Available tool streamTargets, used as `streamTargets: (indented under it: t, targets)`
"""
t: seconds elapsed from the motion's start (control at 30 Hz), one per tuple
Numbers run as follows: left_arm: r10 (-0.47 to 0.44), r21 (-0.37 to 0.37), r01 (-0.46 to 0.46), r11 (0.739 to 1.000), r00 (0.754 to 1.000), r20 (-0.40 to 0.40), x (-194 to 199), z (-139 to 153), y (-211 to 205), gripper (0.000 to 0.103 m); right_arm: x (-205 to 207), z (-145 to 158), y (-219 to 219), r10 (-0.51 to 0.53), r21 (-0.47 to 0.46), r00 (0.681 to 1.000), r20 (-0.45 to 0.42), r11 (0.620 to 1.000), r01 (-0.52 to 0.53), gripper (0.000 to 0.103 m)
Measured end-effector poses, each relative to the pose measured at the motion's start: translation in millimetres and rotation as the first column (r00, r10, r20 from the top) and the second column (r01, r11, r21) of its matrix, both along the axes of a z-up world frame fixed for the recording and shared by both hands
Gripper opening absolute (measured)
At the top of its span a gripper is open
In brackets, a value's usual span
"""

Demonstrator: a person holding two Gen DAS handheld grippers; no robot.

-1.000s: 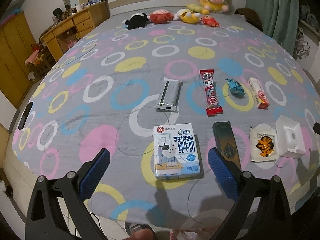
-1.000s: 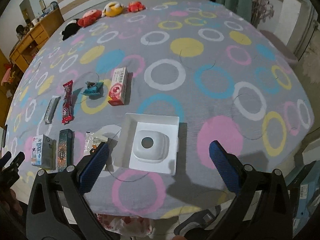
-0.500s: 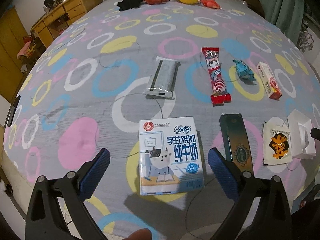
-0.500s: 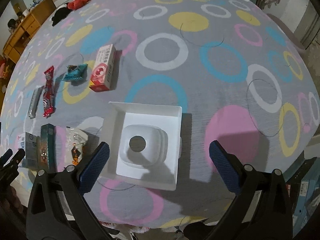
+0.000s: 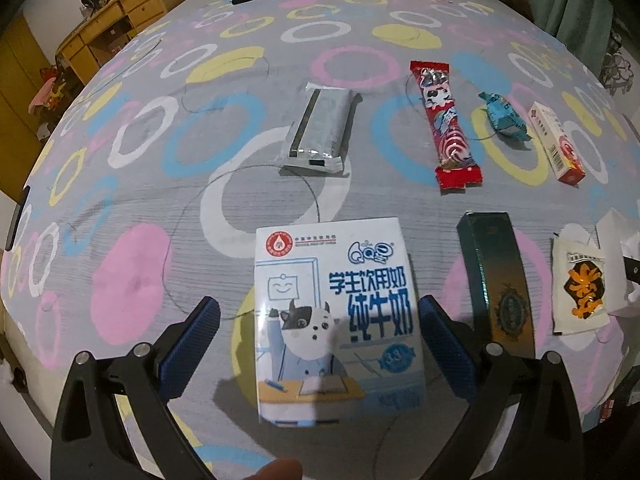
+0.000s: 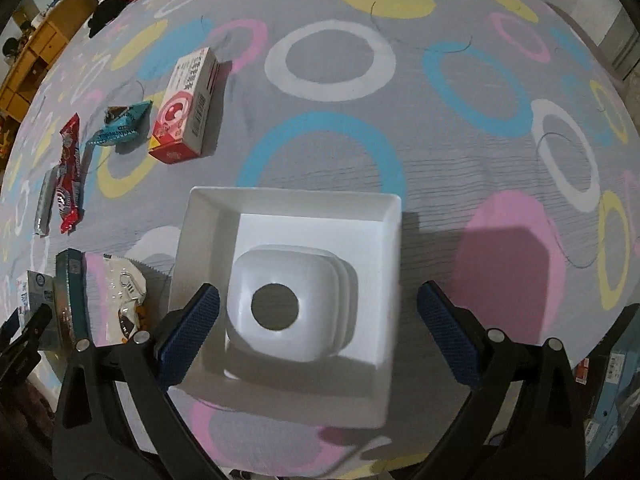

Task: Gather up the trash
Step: 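Grasp the blue-and-white milk carton with the left tool while the right tool grasps the white square tray, then carry the milk carton and white tray down toward the white plastic bag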

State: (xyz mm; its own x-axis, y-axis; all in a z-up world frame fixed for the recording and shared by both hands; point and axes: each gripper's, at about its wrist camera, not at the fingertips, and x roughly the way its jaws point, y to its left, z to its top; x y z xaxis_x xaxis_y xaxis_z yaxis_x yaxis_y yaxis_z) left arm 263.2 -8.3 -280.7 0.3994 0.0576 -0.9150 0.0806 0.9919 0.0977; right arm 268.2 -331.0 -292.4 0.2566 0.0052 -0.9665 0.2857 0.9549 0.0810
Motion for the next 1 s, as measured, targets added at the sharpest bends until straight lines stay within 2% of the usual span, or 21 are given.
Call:
streamTargets:
  t: [0.1,0.13,0.17,0.2,0.53,1.0]
  targets:
    - [0.004,-0.001,-0.004,1.000,1.000,-0.002,3.5,-3.2,0.5,0.095,3.5,-2.8,0.3,0.002,-0.017,1.000,-0.004,1.000,-0.002,0.091]
    - [0.007,0.001,-0.007,1.000,1.000,-0.002,4.1,-4.2,0.5,0.089,4.3,-2.1,0.7,0.002,-0.017,1.000,0.001,1.000,-0.002,0.086]
    - [0.008,-0.001,-0.008,1.000,1.000,-0.008,5.2,-6.3,0.6,0.072,4.8,-0.3,1.3,0.007,-0.008,1.000,0.012,1.000,-0.007,0.077]
    - [0.004,-0.009,-0.004,1.000,1.000,-0.018,5.7,-8.2,0.6,0.065,4.9,1.5,1.7,0.009,-0.009,1.000,0.015,1.000,-0.009,0.077]
    - [0.009,-0.029,-0.008,1.000,0.999,0.038,-2.4,-1.2,2.9,0.063,-6.1,1.1,0.9,0.004,-0.010,0.998,0.066,1.000,-0.003,0.071]
    - [0.013,-0.045,-0.008,0.999,0.994,0.109,-20.9,27.8,14.4,0.063,-19.3,17.4,9.0,0.017,-0.022,0.995,0.098,1.000,-0.015,0.071]
